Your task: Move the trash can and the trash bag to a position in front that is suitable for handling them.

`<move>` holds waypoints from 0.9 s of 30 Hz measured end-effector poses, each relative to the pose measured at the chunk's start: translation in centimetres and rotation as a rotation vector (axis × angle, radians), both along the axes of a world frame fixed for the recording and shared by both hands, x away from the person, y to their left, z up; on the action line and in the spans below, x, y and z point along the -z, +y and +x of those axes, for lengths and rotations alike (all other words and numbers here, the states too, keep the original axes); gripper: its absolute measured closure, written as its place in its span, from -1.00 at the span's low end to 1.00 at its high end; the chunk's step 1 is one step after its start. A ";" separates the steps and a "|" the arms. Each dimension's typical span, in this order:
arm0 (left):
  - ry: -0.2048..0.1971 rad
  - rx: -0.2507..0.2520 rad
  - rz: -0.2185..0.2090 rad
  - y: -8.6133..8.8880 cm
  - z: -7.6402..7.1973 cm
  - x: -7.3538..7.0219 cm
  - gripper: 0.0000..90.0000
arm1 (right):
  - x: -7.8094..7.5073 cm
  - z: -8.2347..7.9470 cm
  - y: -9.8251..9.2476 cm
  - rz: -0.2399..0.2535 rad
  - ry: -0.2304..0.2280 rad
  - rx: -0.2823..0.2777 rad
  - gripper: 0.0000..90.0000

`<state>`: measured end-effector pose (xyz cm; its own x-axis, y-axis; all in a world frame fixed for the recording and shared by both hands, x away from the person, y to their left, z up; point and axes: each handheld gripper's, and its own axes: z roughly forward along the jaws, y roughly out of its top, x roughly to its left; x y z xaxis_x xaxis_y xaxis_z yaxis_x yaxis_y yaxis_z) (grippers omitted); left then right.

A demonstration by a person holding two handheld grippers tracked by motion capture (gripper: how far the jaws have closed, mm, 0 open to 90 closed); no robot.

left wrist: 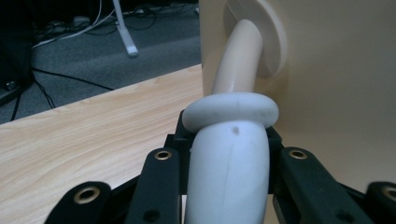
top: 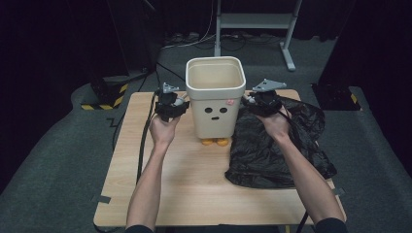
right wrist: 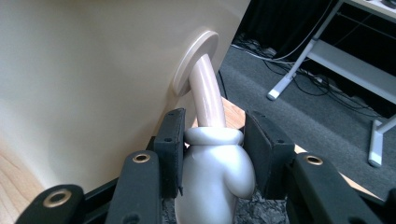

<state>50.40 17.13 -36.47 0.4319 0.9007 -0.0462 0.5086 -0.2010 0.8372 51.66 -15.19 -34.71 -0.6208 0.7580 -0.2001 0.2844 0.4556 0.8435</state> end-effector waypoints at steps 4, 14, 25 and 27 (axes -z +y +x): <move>-0.013 0.006 0.005 -0.4 0.1 0.0 0.56 | 0.1 -0.1 -0.2 -0.014 -0.016 0.011 0.34; -0.035 0.016 0.021 -1.8 0.6 -0.3 0.56 | 0.4 -0.2 -1.3 -0.008 -0.033 0.038 0.35; -0.034 0.044 0.018 -3.5 1.8 -0.1 0.56 | 0.0 0.1 -3.1 0.003 -0.049 0.071 0.37; -0.043 0.047 0.024 -4.0 1.8 -0.1 0.56 | 0.0 0.0 -3.5 0.006 -0.053 0.080 0.37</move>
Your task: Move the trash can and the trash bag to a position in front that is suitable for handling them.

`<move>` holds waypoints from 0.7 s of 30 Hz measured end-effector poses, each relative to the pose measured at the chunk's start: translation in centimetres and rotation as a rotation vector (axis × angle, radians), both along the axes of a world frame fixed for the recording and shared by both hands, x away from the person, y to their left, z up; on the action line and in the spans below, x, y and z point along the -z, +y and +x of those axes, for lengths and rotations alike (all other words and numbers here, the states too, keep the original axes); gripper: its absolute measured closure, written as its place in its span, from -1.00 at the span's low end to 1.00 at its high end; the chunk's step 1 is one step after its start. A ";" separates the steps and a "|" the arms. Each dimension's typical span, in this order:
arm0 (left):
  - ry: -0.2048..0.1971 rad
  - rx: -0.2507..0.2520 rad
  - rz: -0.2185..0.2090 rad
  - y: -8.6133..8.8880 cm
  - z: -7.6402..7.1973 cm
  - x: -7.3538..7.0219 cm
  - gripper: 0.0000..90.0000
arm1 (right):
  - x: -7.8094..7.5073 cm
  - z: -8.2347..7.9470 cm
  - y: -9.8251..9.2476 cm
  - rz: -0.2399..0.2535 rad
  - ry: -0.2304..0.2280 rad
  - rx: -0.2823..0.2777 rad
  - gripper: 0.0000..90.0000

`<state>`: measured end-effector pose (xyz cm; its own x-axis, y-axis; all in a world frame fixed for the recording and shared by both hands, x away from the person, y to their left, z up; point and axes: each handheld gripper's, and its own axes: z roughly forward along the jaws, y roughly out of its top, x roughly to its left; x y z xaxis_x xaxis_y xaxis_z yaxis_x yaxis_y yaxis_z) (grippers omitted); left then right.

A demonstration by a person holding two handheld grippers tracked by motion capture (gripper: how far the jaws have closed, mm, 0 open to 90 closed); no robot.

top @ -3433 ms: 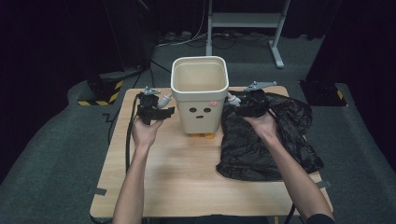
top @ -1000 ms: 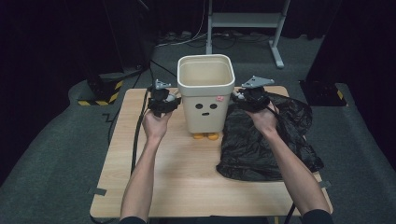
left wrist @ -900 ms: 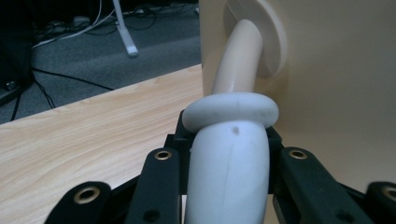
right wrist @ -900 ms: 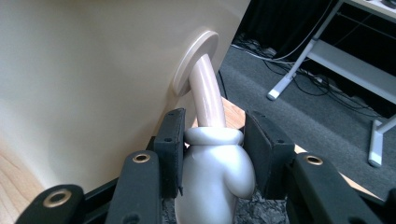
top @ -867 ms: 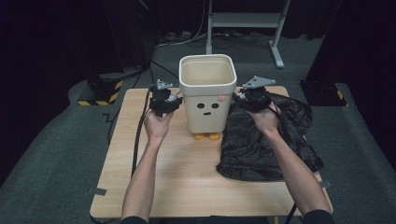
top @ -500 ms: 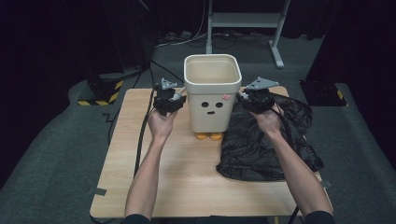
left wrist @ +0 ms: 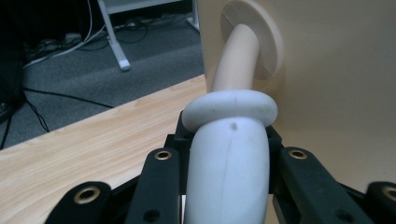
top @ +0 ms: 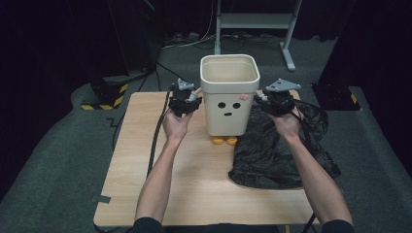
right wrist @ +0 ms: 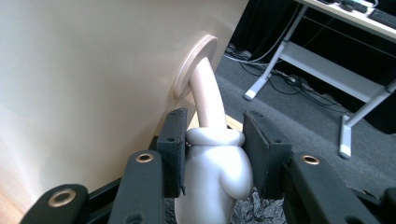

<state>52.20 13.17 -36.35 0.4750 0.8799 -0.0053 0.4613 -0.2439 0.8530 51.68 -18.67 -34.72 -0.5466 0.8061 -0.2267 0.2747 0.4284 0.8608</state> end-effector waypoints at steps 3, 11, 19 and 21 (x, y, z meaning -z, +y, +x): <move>-0.016 0.004 0.006 -0.7 0.1 0.1 0.56 | 0.1 -0.1 -0.6 0.006 -0.007 0.014 0.37; -0.017 0.006 0.000 -1.2 0.1 0.4 0.56 | 0.6 -0.3 -1.3 0.018 -0.012 0.016 0.37; -0.007 0.012 -0.007 -0.8 -0.7 0.7 0.56 | 1.0 -0.9 -1.9 0.048 0.000 -0.023 0.36; -0.003 0.016 -0.007 -0.7 -0.9 0.8 0.55 | 1.1 -1.0 -2.0 0.072 0.014 -0.033 0.36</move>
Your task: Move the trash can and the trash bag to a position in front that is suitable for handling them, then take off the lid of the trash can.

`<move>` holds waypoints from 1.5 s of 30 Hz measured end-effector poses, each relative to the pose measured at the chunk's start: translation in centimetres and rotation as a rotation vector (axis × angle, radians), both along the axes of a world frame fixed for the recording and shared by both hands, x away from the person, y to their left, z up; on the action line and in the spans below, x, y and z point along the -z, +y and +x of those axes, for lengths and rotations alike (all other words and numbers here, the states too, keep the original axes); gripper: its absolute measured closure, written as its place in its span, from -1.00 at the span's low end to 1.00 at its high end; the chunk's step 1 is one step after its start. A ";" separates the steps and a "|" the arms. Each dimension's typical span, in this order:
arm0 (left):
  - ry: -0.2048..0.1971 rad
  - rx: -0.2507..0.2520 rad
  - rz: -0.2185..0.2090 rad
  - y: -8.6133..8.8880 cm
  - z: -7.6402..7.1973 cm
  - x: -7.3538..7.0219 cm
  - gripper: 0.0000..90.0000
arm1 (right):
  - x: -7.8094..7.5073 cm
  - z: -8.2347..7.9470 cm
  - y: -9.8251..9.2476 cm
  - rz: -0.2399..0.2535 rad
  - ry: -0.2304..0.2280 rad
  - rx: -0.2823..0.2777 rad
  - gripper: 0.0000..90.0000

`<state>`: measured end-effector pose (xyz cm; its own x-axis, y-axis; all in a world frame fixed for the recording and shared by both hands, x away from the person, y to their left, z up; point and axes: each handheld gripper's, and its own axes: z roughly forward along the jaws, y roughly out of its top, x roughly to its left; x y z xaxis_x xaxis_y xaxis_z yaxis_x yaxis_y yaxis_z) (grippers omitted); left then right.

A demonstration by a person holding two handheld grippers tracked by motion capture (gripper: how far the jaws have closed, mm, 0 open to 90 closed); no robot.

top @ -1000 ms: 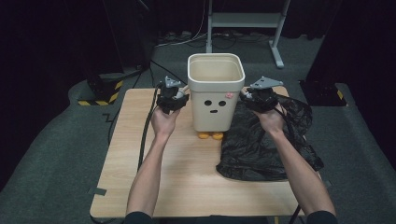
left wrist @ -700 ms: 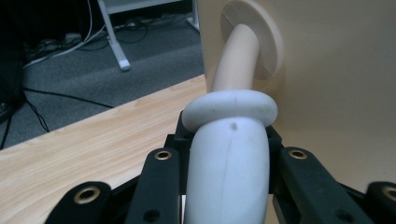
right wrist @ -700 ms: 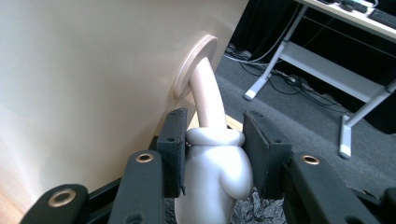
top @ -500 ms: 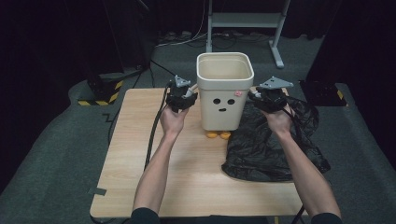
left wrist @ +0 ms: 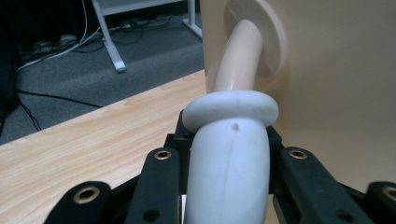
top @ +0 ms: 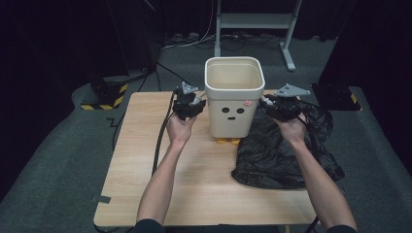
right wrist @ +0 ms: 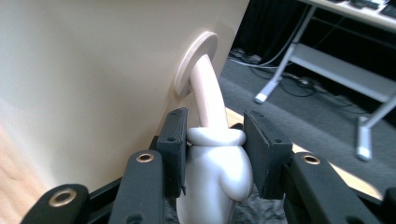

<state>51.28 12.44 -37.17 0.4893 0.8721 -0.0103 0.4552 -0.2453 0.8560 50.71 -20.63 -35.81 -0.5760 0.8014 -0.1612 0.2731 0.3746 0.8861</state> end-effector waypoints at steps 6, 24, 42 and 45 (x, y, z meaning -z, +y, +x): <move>-0.002 0.009 -0.010 0.1 -0.5 0.3 0.55 | 0.2 -0.2 -0.5 0.040 0.032 -0.018 0.35; 0.013 0.000 -0.011 1.3 -1.5 -0.8 -0.14 | 0.5 -1.0 -1.1 0.092 0.048 -0.015 -0.18; 0.045 0.013 -0.020 3.0 -2.8 -2.5 -0.47 | 10.2 -3.9 -7.5 0.224 0.233 0.145 -0.23; 0.043 0.010 -0.026 3.2 -3.0 -2.6 -0.47 | 11.7 -4.1 -8.2 0.218 0.257 0.184 -0.23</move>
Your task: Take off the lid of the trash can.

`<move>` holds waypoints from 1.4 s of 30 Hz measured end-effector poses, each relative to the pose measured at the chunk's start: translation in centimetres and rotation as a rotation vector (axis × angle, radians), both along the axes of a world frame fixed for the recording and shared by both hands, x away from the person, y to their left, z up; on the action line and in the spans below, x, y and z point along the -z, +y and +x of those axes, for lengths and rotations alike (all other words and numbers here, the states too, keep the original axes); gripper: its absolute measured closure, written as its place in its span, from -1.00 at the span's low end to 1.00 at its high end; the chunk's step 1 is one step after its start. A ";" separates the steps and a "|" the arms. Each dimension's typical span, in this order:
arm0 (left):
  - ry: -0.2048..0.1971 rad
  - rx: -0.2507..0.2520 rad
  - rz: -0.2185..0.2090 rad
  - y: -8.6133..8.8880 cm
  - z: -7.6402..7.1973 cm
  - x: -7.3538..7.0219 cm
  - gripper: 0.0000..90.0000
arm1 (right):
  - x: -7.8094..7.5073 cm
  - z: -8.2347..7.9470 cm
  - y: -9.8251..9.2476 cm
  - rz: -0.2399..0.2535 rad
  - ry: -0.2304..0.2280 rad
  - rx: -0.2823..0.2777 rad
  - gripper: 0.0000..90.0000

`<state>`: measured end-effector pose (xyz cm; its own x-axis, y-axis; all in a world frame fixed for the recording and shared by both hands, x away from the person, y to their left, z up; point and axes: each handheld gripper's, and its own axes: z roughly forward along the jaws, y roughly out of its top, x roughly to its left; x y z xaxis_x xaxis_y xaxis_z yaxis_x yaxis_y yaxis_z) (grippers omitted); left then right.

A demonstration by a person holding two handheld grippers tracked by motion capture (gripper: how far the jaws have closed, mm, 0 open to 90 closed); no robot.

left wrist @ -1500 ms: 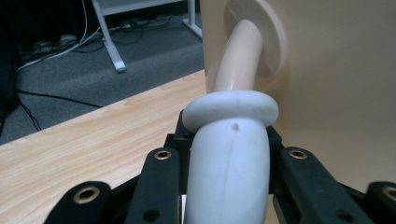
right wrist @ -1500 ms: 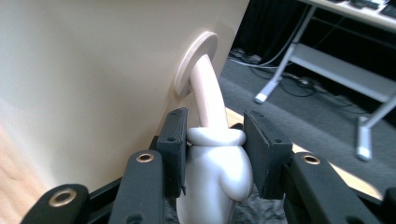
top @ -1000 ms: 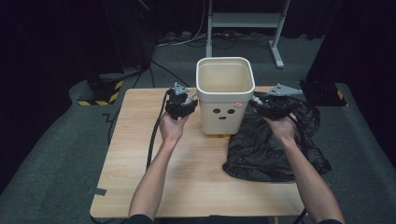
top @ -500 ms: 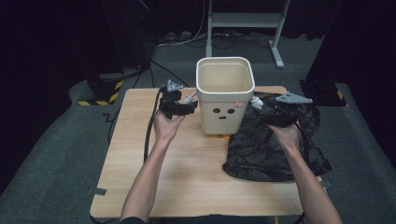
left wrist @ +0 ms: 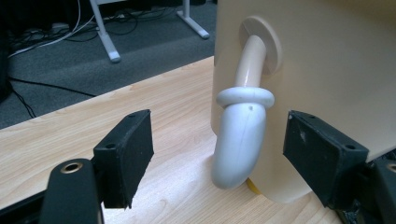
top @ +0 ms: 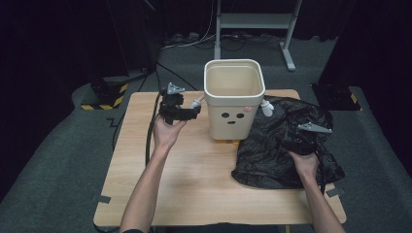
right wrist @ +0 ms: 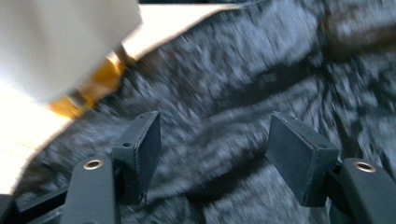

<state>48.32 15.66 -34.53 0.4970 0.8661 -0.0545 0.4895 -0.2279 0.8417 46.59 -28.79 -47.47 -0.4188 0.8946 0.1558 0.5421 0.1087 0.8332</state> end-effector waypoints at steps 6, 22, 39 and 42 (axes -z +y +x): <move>-0.023 0.022 -0.036 0.7 -0.2 -0.7 -0.39 | 2.0 0.0 0.3 -0.078 0.049 0.050 -0.24; -0.001 0.053 -0.048 1.5 0.2 -2.9 -0.25 | 4.8 0.2 1.2 -0.218 0.085 0.101 -0.26; 0.014 0.070 -0.049 1.7 0.6 -4.8 -0.01 | 4.8 0.2 1.2 -0.227 0.078 0.093 -0.28; 0.005 0.065 -0.029 1.5 0.6 -5.5 -0.05 | 4.8 0.2 1.2 -0.226 0.079 0.095 -0.30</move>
